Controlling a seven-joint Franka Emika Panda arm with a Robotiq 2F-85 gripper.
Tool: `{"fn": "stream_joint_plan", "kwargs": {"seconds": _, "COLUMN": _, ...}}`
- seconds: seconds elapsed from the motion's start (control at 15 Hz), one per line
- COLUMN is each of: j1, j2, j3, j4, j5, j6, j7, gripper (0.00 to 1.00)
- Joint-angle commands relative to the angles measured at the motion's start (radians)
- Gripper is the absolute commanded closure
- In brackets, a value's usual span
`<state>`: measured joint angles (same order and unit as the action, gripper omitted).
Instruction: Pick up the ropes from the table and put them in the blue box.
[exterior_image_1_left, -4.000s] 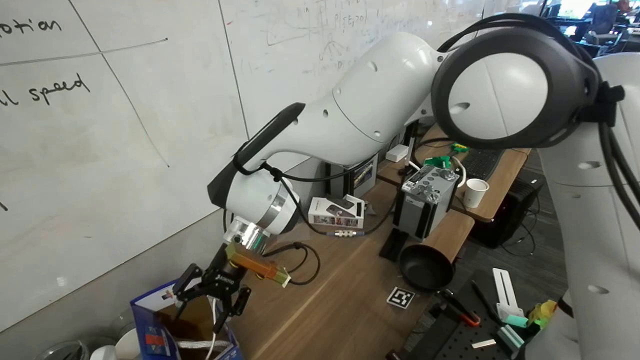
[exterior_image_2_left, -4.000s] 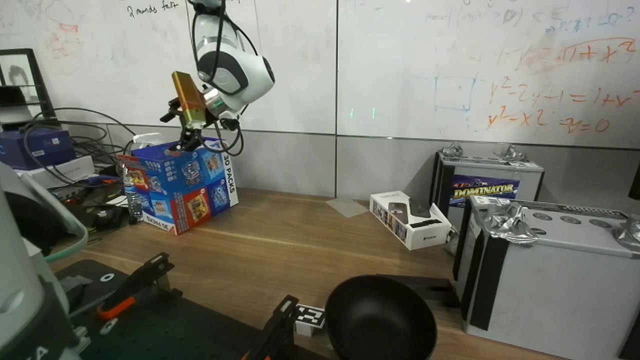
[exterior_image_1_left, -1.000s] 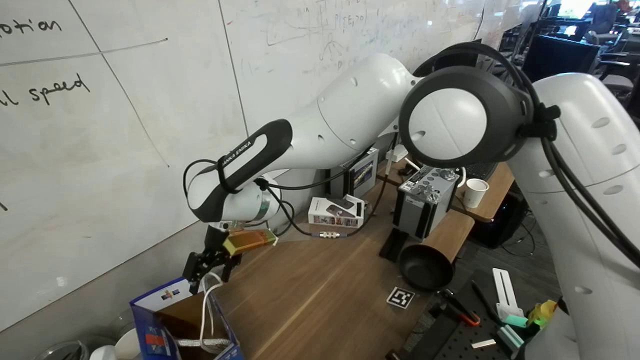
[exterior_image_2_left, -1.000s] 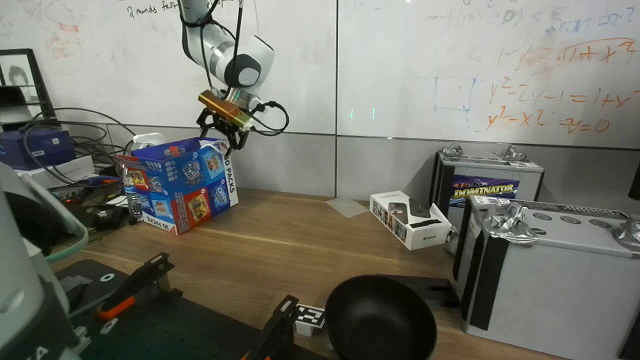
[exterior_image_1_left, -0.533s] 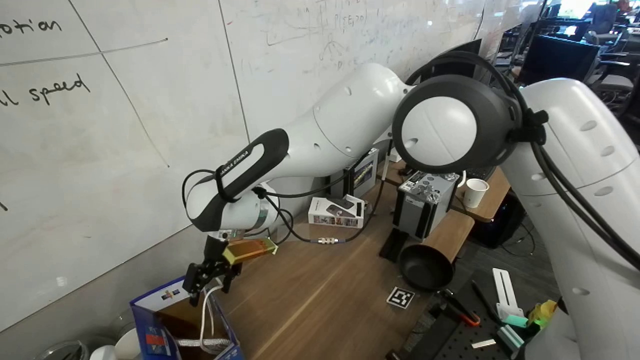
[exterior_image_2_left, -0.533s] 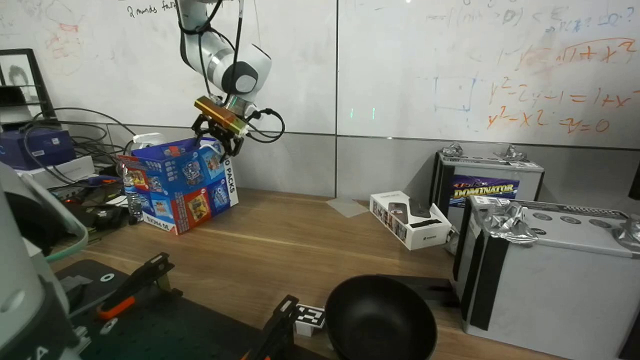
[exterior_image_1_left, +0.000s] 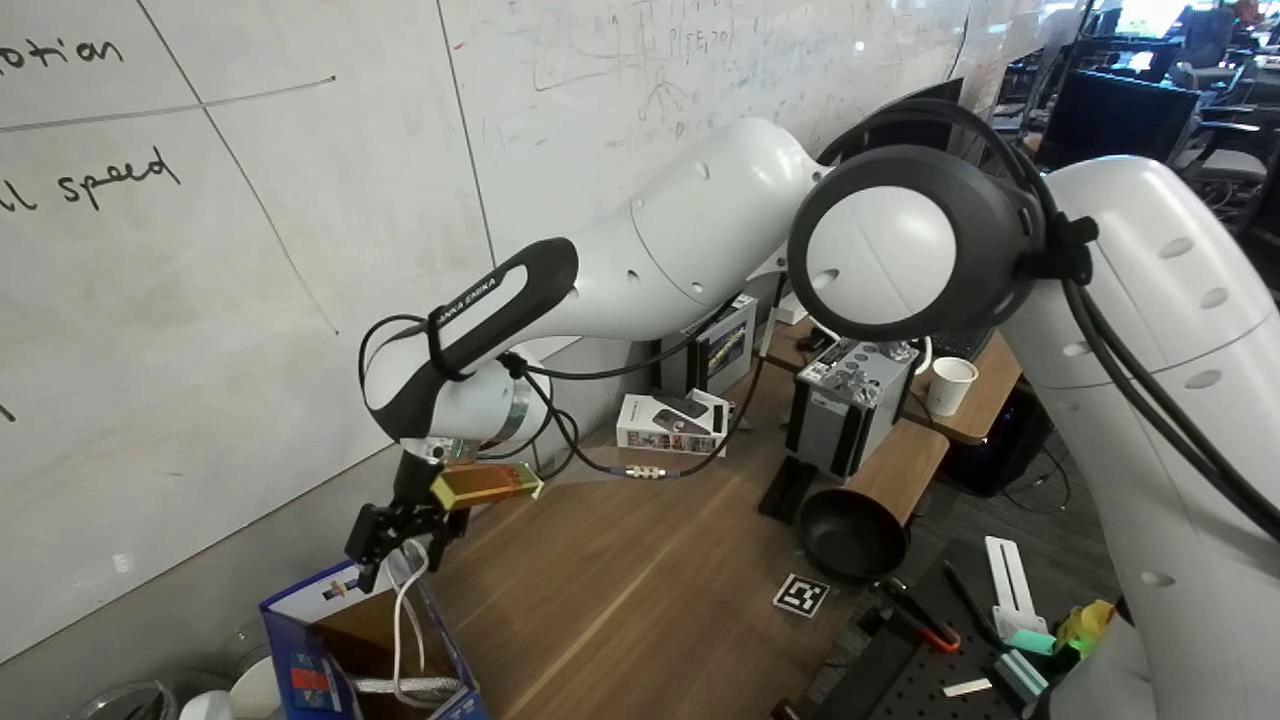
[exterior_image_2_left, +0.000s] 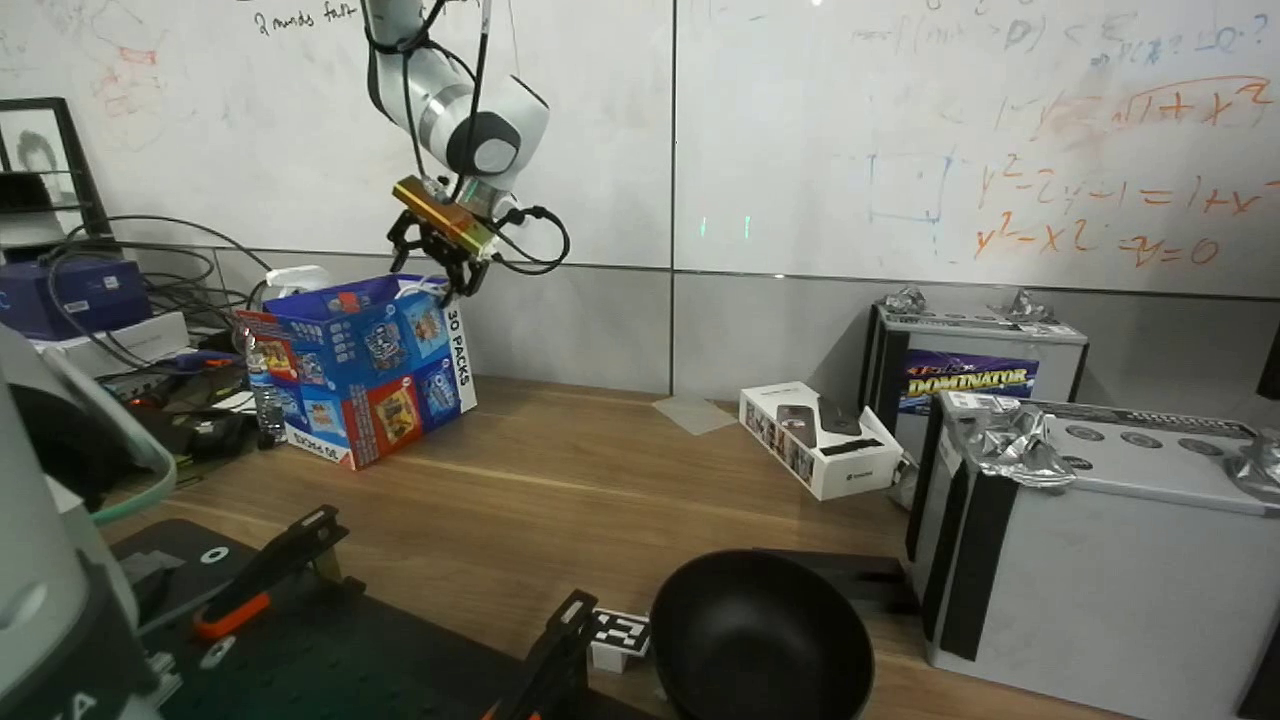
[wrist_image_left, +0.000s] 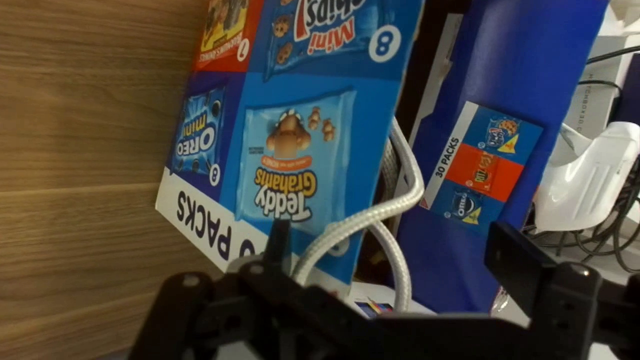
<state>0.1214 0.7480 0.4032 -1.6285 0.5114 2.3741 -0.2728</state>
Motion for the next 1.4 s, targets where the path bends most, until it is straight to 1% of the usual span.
{"fn": "stream_joint_plan", "kwargs": {"seconds": 0.0, "j1": -0.021, "j2": -0.017, "j3": 0.027, "j4": 0.013, "j5": 0.034, "j6": -0.017, "j7": 0.003, "gripper": 0.00}}
{"fn": "stream_joint_plan", "kwargs": {"seconds": 0.67, "j1": -0.005, "j2": -0.069, "j3": 0.058, "j4": -0.029, "j5": 0.054, "j6": 0.005, "j7": -0.004, "gripper": 0.00}}
{"fn": "stream_joint_plan", "kwargs": {"seconds": 1.13, "j1": 0.008, "j2": -0.094, "j3": 0.057, "j4": -0.040, "j5": 0.049, "j6": 0.019, "j7": 0.003, "gripper": 0.00}}
{"fn": "stream_joint_plan", "kwargs": {"seconds": 1.33, "j1": -0.005, "j2": -0.106, "j3": 0.062, "j4": -0.034, "j5": 0.057, "j6": -0.013, "j7": 0.001, "gripper": 0.00}}
